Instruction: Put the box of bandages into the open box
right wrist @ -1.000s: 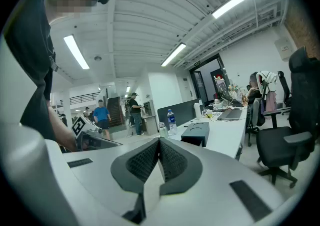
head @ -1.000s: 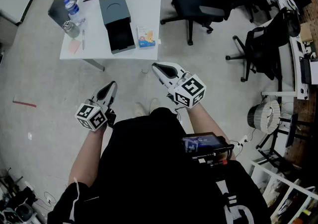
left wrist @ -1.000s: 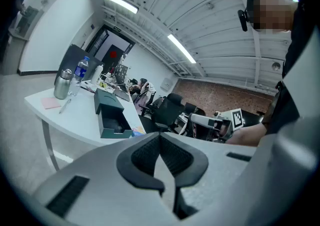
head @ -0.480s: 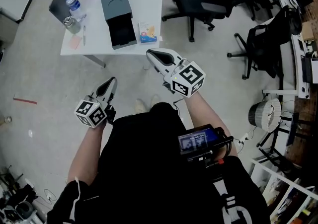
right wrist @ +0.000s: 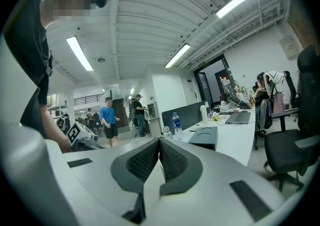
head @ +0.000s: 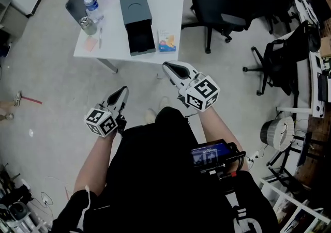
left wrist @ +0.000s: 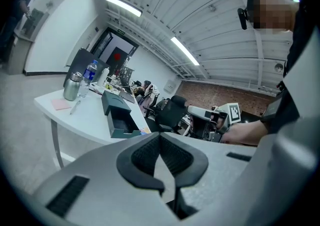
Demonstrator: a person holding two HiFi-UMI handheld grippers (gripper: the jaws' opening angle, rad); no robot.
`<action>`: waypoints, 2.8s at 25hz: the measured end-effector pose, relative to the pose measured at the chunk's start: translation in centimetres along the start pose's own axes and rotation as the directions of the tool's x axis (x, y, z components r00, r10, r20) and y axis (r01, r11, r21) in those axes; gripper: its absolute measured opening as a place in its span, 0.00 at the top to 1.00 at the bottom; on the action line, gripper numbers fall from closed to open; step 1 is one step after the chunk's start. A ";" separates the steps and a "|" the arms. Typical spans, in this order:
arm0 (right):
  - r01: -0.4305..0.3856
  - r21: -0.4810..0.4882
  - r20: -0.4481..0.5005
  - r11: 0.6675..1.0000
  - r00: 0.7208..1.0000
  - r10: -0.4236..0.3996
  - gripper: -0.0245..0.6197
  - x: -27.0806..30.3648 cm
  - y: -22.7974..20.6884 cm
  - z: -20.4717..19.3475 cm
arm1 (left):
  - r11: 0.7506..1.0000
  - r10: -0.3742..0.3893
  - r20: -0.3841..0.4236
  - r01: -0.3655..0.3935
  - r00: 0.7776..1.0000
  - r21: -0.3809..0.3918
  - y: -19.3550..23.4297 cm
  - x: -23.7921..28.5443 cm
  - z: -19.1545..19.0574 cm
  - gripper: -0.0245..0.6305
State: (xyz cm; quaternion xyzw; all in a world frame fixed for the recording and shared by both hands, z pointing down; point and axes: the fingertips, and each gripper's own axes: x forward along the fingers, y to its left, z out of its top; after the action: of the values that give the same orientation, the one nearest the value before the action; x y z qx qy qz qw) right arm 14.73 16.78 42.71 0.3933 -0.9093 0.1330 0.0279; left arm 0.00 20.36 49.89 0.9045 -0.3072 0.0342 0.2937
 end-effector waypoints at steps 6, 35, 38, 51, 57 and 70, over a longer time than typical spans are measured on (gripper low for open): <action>0.058 0.042 -0.068 0.997 0.996 -0.055 0.92 0.6 -3.2 -3.0 | 0.998 0.056 0.009 -0.056 0.998 -0.026 1.8 0.3 0.2 0.95; 0.182 0.047 -0.350 0.982 0.924 -0.155 0.92 7.8 -19.8 -8.2 | 0.981 0.196 -0.088 -0.196 0.977 0.017 9.5 12.0 7.4 0.95; 0.221 0.045 -0.369 0.974 0.910 -0.190 0.92 8.3 -20.4 -8.7 | 0.983 0.185 -0.100 -0.184 0.978 0.017 10.4 12.2 7.7 0.95; 0.469 0.043 -0.549 0.882 0.748 -0.372 0.92 11.2 -21.3 -11.8 | 1.000 -0.004 -0.158 0.001 0.987 -0.016 16.4 13.0 10.1 0.95; 0.584 0.099 -0.629 0.806 0.664 -0.404 0.91 10.9 -22.4 -13.3 | 0.998 -0.051 -0.171 0.045 0.984 -0.037 19.3 12.8 10.7 0.95; 0.726 0.104 -0.784 0.680 0.480 -0.394 0.43 11.0 -23.6 -16.0 | 0.993 -0.094 -0.185 0.080 0.978 -0.081 22.1 11.5 10.7 0.95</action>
State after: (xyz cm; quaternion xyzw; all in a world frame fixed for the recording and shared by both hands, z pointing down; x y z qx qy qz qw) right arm 23.31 -2.24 65.06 0.5883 -0.5853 0.4493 0.3308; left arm -4.70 -5.89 55.11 0.8984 -0.2392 0.0956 0.3558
